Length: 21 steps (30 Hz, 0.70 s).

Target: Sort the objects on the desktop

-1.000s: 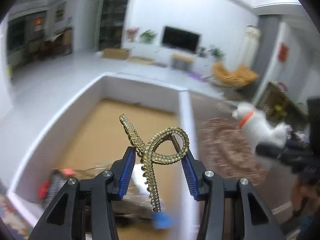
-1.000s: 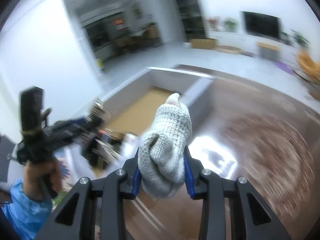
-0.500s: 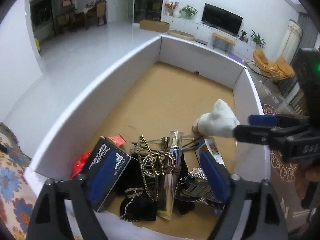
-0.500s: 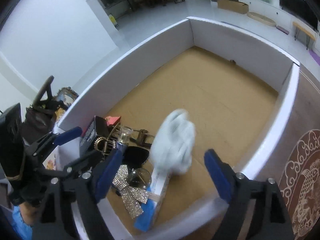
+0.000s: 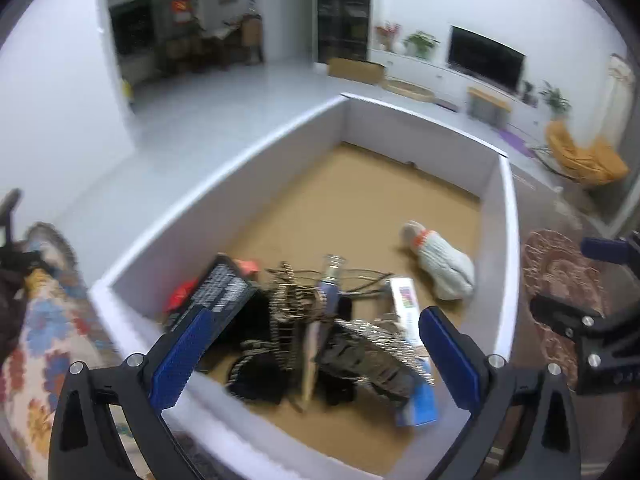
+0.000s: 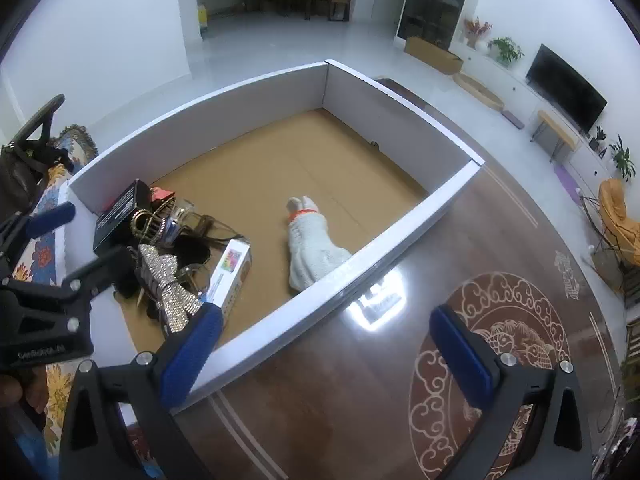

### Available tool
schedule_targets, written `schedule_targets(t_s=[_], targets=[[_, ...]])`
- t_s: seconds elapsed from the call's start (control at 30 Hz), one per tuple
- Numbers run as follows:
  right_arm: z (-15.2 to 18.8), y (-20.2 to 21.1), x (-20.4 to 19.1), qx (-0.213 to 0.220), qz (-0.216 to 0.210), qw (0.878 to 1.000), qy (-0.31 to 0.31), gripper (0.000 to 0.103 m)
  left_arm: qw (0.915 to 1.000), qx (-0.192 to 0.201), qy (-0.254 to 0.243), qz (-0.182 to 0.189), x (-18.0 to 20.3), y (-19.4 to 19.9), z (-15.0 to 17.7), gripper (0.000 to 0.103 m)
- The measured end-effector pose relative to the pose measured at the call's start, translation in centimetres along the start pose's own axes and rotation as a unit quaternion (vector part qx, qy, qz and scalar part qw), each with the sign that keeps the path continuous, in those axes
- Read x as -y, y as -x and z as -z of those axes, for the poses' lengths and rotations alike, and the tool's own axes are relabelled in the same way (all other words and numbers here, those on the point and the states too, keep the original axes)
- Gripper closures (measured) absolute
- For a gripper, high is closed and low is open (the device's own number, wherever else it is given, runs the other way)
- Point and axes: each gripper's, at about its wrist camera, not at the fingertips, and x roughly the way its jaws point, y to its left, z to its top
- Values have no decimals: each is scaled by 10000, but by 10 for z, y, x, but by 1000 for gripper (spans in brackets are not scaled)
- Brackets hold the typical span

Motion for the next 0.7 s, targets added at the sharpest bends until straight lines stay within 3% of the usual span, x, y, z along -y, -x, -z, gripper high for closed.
schedule_targets(t_s=[0.07,0.2,0.47,0.7], targets=[[2,3,2,66,-52,10000,-29,0,9996,122,47,-259,-3,9,0,0],[1,0,0,92,-99,9999,18,0,9989,202,294,-297,-15,21,-6,0],[7,-2,-3,108,-331,9993,-107,0,9921,421,912,-750,-25,39,-10,0],[4,-7,-12,50,-370,9993,30,0,9923,312,1059,-568,-30,39,-10,0]])
